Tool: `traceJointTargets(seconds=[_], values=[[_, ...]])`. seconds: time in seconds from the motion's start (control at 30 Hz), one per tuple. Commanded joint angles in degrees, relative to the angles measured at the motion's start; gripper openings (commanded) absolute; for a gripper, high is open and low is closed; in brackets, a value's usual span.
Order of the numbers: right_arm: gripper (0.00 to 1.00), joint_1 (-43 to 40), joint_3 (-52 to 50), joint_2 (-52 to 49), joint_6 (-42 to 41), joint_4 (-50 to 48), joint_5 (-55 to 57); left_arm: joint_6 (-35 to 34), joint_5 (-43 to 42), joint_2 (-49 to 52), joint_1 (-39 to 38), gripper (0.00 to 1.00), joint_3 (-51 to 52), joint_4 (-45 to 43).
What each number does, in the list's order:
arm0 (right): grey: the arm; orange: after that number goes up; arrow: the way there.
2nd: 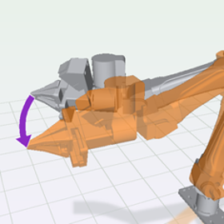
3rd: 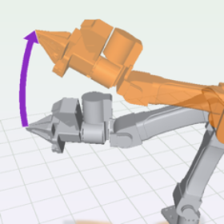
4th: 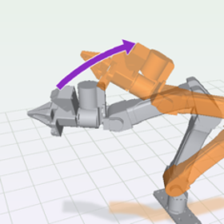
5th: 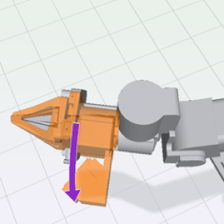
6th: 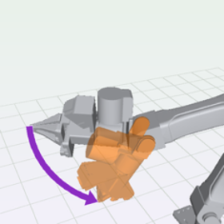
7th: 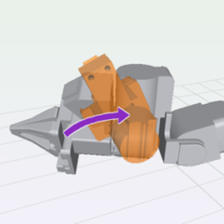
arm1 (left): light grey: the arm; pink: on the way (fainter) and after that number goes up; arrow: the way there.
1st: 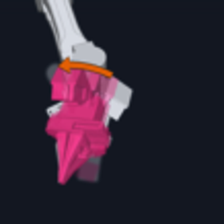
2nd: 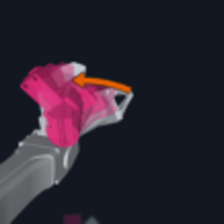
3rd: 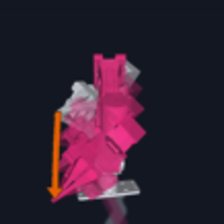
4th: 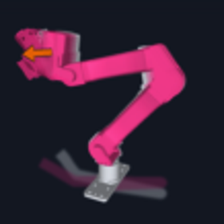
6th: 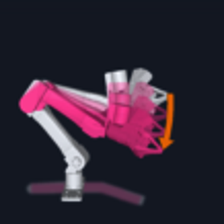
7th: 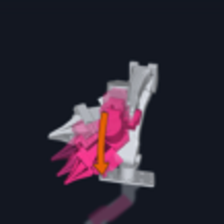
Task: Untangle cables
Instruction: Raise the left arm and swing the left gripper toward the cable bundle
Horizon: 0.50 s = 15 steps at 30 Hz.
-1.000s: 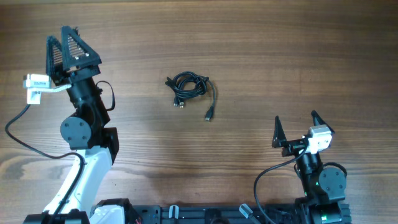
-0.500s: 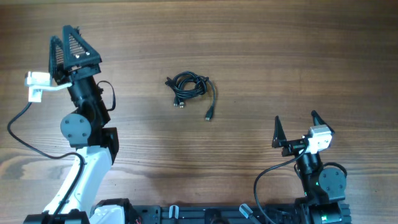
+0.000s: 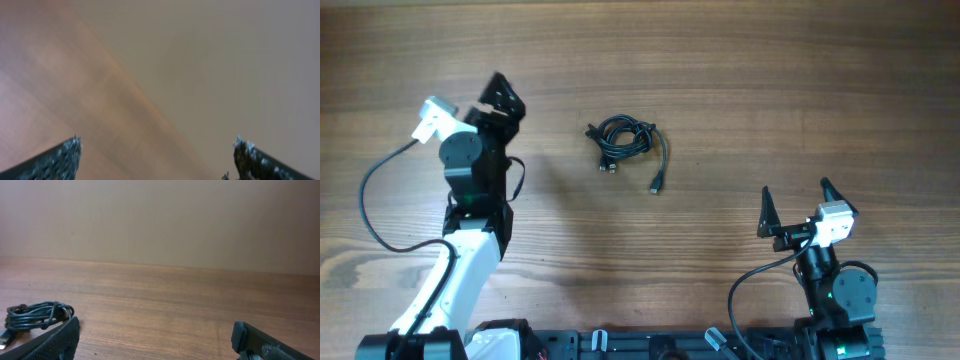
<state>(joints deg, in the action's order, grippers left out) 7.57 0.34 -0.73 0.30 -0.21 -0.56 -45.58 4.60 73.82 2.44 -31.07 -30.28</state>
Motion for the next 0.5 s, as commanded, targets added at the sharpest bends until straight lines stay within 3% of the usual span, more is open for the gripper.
traceJointTargets(seconds=[0.0, 0.2, 0.33, 0.47], values=[[1.0, 0.24, -0.04, 0.31, -0.44, -0.15, 0.74, 0.28, -7.02, 0.68, 0.42, 1.0, -0.24, 7.67], [1.0, 0.24, -0.04, 0.31, -0.44, -0.17, 0.74, 0.35, -7.65, 0.66, 0.42, 1.0, -0.24, 21.11], [1.0, 0.24, -0.04, 0.31, -0.44, -0.17, 0.74, 11.8, -21.03, 0.66, 0.42, 1.0, -1.36, 22.91], [1.0, 0.24, -0.04, 0.31, -0.44, -0.17, 0.74, 13.62, -23.65, 1.09, 0.42, 1.0, -12.44, 37.66]])
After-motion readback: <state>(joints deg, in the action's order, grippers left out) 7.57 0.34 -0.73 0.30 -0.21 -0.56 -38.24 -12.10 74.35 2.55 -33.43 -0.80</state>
